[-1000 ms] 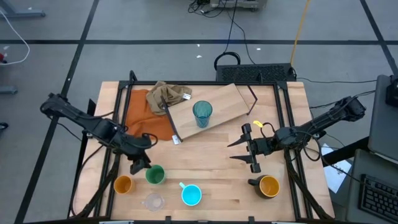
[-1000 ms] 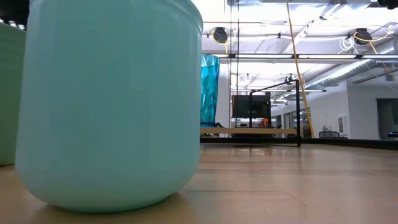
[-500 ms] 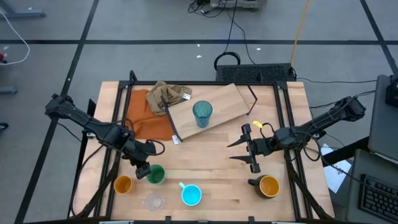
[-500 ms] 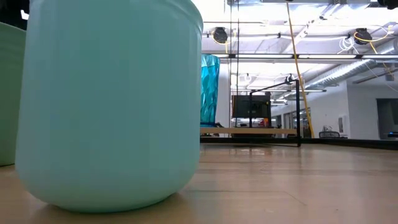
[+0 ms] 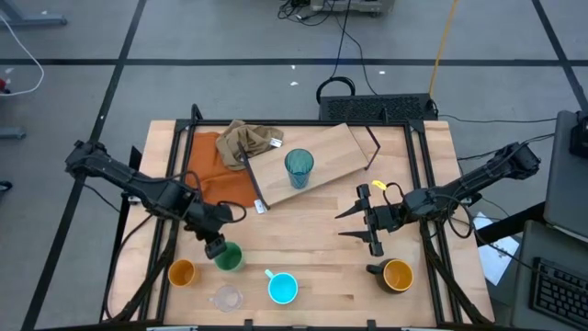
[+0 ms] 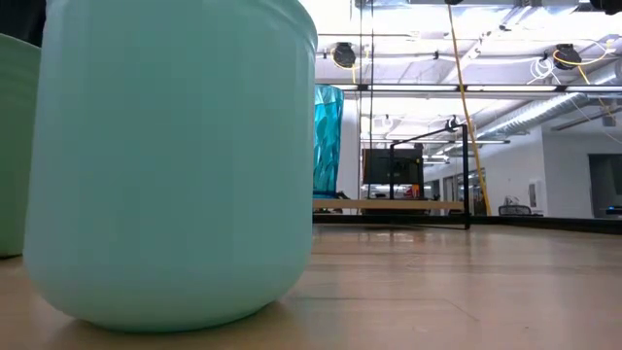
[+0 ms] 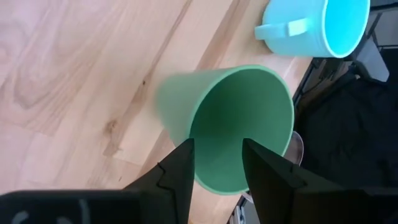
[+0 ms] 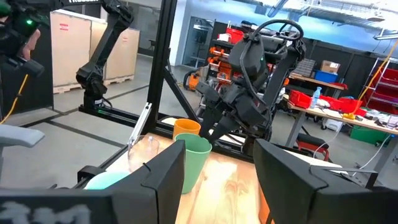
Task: Stack small to large cups/mugs on shelf
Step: Put the green cup on the shelf
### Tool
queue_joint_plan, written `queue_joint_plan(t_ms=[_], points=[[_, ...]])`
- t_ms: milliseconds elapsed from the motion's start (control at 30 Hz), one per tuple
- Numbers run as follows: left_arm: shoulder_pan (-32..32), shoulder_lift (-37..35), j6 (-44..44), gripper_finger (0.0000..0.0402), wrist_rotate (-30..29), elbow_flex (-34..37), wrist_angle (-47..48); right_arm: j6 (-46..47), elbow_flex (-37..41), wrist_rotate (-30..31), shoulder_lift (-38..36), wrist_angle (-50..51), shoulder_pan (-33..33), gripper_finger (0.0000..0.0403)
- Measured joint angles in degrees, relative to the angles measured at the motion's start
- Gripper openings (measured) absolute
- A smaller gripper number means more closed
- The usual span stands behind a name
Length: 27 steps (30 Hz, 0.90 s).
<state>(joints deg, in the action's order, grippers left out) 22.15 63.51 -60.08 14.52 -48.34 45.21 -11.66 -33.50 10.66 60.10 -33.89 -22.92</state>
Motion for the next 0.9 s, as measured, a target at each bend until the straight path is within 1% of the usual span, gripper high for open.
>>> queue_joint_plan(t_ms=[200, 367, 800, 900], points=[[-0.1, 0.0, 1.0, 0.0136, -0.4, 0.0, 3.5, -1.2, 0.0, 0.0, 0.0, 0.0, 0.0, 0.0183], [-0.1, 0.0, 1.3, 0.0136, -0.5, 0.0, 0.5, -1.2, 0.0, 0.0, 0.0, -0.1, 0.1, 0.0183], [-0.1, 0.0, 1.1, 0.0136, -0.8, 0.0, 0.3, -1.1, 0.0, 0.0, 0.0, -0.1, 0.1, 0.0183], [-0.1, 0.0, -1.3, 0.0136, 0.6, 0.0, -0.7, -1.2, 0.0, 0.0, 0.0, -0.1, 0.1, 0.0183]])
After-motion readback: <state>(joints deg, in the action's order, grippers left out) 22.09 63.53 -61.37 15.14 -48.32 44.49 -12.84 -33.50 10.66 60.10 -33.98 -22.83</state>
